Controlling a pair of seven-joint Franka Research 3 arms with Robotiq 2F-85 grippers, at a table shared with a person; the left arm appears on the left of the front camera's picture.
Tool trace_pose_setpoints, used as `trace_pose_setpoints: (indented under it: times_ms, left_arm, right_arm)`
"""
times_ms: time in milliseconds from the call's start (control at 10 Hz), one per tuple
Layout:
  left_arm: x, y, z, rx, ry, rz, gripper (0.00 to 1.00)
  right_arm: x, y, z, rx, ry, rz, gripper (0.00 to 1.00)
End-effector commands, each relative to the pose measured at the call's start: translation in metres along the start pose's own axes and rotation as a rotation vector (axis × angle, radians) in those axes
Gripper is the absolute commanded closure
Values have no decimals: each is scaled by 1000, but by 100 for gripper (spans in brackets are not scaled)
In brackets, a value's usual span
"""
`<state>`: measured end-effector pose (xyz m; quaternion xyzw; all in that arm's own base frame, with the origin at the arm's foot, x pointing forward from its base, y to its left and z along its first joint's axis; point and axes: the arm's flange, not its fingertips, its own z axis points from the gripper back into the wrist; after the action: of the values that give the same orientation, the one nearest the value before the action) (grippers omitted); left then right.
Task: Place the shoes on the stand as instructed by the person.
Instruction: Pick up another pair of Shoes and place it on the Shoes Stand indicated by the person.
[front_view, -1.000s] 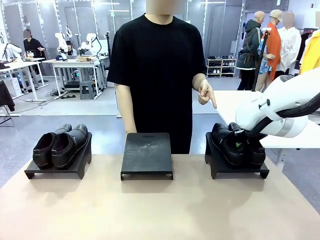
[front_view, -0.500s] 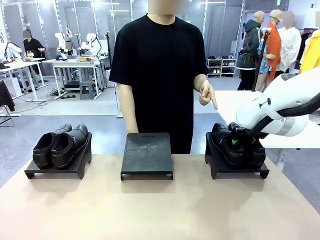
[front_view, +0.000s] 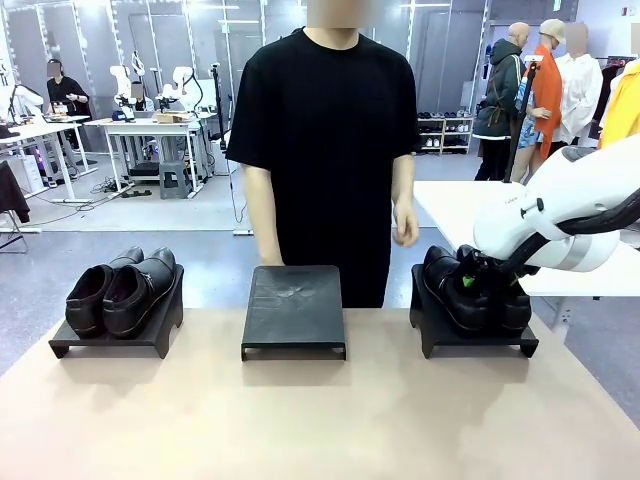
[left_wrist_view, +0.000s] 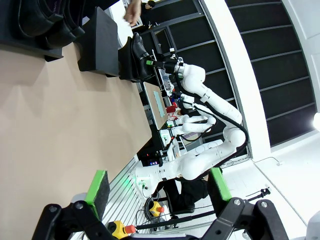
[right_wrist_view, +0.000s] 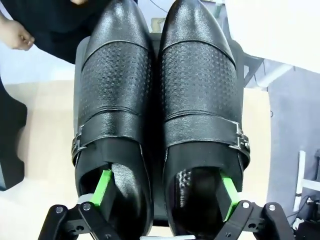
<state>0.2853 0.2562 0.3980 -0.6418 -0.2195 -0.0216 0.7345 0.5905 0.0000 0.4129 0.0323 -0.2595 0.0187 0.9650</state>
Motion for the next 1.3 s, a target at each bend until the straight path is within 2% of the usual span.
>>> trace_pose_setpoints:
  times_ms: [0,900,1000,1100,1200]
  left_arm:
    - [-2,-1,1,-8,8,-7,0]
    - [-2,-1,1,-8,8,-7,0]
    - [-2,-1,1,-8,8,-7,0]
    - [-2,-1,1,-8,8,-7,0]
    - [-2,-1,1,-8,8,-7,0]
  right_arm:
    - [-1,0,-1,12,0,-1,0]
    - [0,4,0,4,1,5,0]
    - [-14,2,32,77,-4,-4,0]
    - [-29,-2,63,148,61,-9,0]
    - [-40,-8,91,211,64,-16,0]
